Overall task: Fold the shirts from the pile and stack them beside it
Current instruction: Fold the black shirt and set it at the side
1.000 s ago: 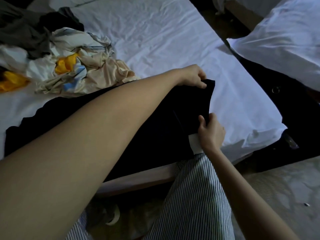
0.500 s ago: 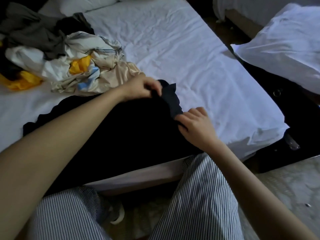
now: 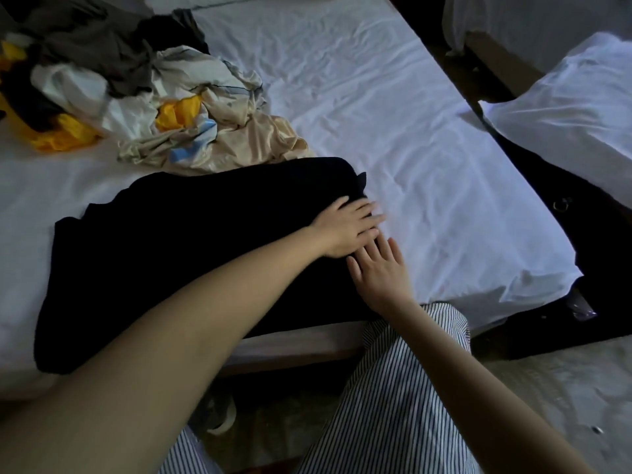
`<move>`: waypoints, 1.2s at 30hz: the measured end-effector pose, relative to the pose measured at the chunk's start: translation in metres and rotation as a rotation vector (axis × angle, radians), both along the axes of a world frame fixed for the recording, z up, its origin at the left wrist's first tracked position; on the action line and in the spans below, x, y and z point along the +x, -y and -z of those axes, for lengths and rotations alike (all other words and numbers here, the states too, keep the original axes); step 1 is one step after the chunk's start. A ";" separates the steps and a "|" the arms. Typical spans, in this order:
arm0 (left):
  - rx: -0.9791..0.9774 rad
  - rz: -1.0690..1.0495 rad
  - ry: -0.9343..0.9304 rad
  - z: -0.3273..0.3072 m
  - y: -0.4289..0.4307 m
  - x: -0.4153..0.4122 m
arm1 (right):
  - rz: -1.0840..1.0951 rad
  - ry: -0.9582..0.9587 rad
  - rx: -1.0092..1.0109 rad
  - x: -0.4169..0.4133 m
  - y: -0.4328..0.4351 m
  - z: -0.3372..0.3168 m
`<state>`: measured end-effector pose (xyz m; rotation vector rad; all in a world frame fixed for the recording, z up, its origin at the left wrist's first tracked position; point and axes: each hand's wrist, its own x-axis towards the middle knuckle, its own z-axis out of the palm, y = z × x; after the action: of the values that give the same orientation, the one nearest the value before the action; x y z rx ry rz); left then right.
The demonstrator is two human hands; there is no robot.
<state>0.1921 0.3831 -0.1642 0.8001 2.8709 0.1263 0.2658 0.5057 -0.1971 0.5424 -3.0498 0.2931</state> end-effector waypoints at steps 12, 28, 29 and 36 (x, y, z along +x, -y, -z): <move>0.562 -0.801 0.113 -0.014 -0.006 -0.051 | 0.432 0.165 -0.743 -0.006 -0.018 -0.024; 0.434 -0.353 -0.419 0.001 0.000 -0.009 | 0.258 -0.098 -0.386 -0.006 -0.004 -0.036; 0.275 -0.240 -0.345 0.010 0.004 0.002 | 0.165 -0.104 -0.315 -0.004 0.001 -0.032; 0.026 -0.344 -0.020 0.020 0.024 0.022 | -0.053 0.074 0.077 0.026 0.001 -0.001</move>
<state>0.2143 0.3586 -0.1845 0.3051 3.0037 0.1970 0.2915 0.5047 -0.1960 0.6314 -3.1330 0.2016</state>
